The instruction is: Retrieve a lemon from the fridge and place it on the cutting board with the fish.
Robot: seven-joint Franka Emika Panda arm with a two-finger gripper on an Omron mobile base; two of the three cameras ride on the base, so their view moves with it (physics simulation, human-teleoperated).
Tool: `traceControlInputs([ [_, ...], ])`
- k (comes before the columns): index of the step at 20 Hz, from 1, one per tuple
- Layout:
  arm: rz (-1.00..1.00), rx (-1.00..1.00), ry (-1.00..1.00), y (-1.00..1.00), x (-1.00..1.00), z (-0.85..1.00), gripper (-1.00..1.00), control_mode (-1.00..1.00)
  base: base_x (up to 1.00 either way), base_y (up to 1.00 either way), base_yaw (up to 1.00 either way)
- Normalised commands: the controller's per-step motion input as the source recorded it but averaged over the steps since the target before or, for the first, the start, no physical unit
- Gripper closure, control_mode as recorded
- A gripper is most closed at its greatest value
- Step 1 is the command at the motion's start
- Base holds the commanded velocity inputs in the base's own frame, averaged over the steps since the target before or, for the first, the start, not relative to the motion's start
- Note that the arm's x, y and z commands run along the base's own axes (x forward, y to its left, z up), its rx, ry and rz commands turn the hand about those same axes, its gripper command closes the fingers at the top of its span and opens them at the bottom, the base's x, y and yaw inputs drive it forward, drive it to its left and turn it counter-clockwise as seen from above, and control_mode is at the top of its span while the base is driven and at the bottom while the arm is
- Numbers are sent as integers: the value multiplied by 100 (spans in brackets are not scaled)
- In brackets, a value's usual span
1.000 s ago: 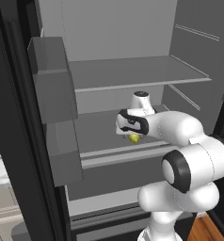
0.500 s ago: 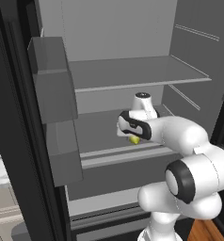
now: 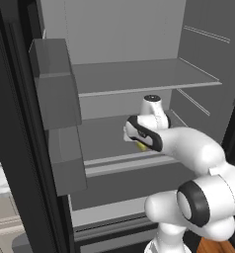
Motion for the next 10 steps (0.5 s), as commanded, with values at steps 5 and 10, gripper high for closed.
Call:
traceControlInputs([
  [5, 0, 0, -12, -1, -79, 52, 100, -100, 0, 0, 0],
  [10, 0, 0, 0, -1, -73, 56, 100, -100, 0, 0, 0],
])
